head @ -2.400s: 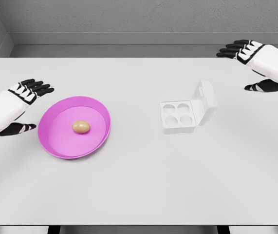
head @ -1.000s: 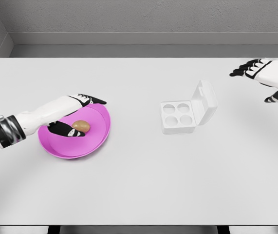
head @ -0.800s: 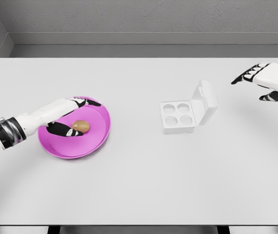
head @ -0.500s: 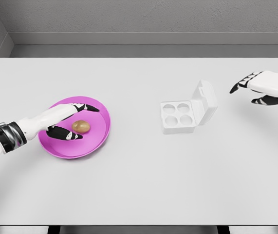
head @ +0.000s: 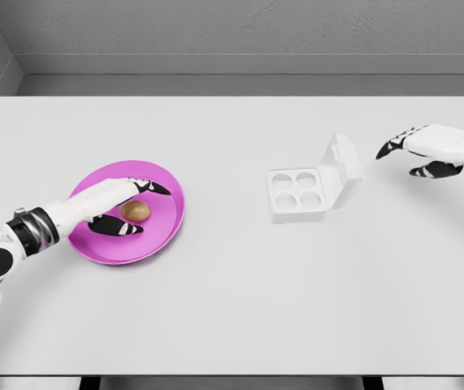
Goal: Pack egg into the box and close the box lid
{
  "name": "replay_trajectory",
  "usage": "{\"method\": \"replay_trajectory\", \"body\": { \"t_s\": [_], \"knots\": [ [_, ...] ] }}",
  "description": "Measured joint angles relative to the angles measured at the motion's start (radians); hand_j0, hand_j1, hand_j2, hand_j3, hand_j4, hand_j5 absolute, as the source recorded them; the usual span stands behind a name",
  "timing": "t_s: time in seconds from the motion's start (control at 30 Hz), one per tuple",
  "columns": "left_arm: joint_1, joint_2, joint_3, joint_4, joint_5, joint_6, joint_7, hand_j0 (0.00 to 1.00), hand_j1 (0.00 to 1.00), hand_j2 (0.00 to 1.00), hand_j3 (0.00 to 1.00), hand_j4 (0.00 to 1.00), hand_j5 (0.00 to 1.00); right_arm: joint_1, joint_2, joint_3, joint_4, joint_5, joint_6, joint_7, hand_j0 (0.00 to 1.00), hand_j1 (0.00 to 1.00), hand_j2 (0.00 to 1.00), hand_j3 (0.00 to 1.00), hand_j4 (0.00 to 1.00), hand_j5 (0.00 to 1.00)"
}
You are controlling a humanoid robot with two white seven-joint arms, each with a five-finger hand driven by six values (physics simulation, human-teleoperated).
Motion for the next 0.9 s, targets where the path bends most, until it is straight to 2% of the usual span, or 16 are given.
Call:
{"method": "replay_trajectory", "body": {
  "t_s": [0.2,0.37,0.57,0.9],
  "knots": [
    [0.0,-0.007,0.002,0.013,-0.03,-0.005,0.0,0.76,0.76,0.76,0.76,0.76,0.76,-0.008,0.01,0.008,0.007,0.001,0.0,0.001,0.72,0.72,0.72,0.72,0.72,0.72],
    [0.0,-0.009,0.003,0.014,-0.03,-0.004,0.0,0.67,0.67,0.67,0.67,0.67,0.67,-0.014,0.013,0.009,0.009,0.001,0.0,0.001,0.72,0.72,0.72,0.72,0.72,0.72],
    [0.0,-0.008,0.004,0.014,-0.031,-0.004,0.0,0.67,0.67,0.67,0.67,0.67,0.67,-0.015,0.014,0.01,0.012,0.001,0.0,0.001,0.72,0.72,0.72,0.72,0.72,0.72],
    [0.003,-0.007,0.02,0.003,-0.034,0.002,0.0,0.55,0.55,0.55,0.55,0.55,0.55,-0.028,0.014,0.011,0.011,0.0,0.0,0.001,0.73,0.73,0.73,0.73,0.73,0.73]
  ]
}}
